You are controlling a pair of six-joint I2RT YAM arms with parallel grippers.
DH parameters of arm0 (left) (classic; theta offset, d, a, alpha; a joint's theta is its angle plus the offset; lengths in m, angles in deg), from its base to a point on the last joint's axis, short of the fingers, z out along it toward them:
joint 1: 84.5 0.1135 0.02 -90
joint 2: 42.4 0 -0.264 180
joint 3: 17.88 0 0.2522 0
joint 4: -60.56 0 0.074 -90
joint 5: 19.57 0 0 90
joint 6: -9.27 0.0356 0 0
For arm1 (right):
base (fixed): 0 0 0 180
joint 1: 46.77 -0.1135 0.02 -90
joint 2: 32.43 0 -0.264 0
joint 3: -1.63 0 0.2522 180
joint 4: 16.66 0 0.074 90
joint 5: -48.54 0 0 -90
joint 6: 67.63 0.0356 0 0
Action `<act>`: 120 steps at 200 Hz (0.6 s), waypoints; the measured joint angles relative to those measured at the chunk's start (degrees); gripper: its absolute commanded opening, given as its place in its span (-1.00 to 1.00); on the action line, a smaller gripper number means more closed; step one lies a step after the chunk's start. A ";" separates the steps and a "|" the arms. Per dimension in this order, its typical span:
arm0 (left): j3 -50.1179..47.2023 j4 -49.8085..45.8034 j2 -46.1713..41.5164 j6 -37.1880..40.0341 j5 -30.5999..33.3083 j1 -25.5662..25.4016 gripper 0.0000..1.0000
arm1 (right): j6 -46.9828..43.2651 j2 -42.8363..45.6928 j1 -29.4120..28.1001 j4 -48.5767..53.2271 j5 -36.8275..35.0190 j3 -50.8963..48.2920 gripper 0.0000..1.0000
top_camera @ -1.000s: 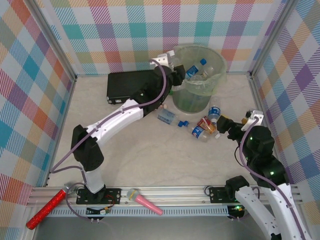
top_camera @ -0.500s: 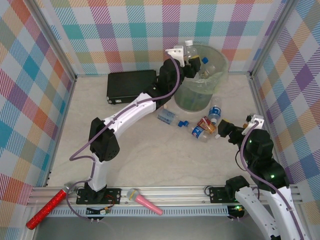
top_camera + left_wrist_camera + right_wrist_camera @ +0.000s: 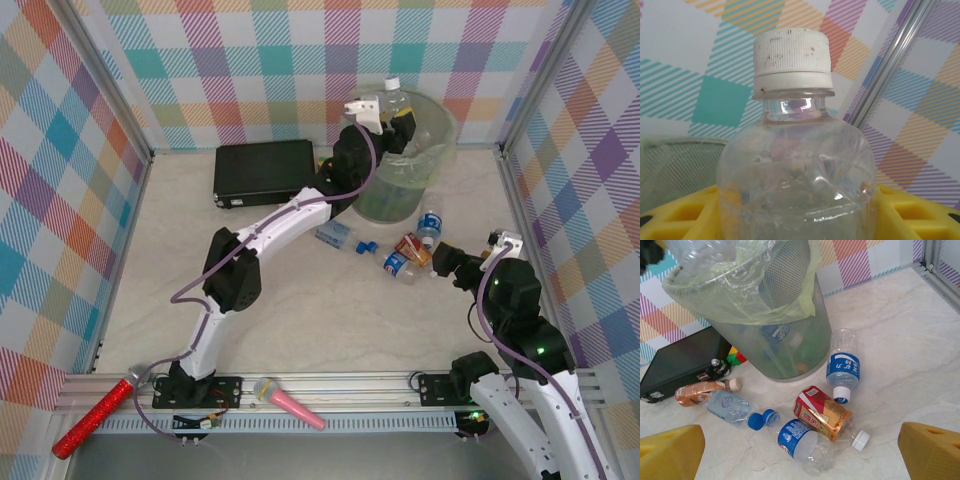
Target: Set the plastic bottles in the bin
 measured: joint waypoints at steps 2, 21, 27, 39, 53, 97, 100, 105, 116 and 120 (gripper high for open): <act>0.28 -0.09 0.28 0.11 0.00 -0.02 0.13 | 0.00 0.00 0.00 0.00 0.00 -0.02 0.98; 2.69 -0.26 3.06 0.61 -0.42 -0.11 0.13 | 0.04 0.02 0.00 -0.02 0.17 -0.50 0.98; 3.50 -0.31 3.78 0.90 -0.55 -0.15 0.13 | 0.04 0.02 0.00 0.00 0.17 -0.74 0.98; 5.27 -0.48 4.98 1.51 -0.87 -0.26 0.12 | 0.04 0.02 0.00 0.00 0.17 -1.25 0.98; 7.76 -1.11 6.12 2.47 -1.36 -0.55 0.24 | 0.07 0.02 0.00 0.00 0.17 -1.77 0.98; 11.91 -1.60 6.75 4.09 -2.25 -1.70 0.99 | 0.22 -0.07 0.00 -0.04 0.59 -2.12 0.98; 11.96 -1.60 6.75 4.11 -2.43 -1.77 1.00 | 0.22 -0.07 0.00 -0.04 0.59 -2.12 0.98; 11.96 -1.66 6.75 4.22 -2.60 -1.84 0.99 | 0.22 -0.07 0.00 -0.02 0.61 -2.12 0.98; 11.96 -2.10 6.75 4.24 -2.84 -1.88 0.99 | 0.22 -0.07 0.00 -0.04 0.59 -2.12 0.98; 11.96 -2.36 6.75 4.24 -2.93 -1.88 0.99 | 0.22 -0.07 0.00 -0.02 0.59 -2.12 0.98</act>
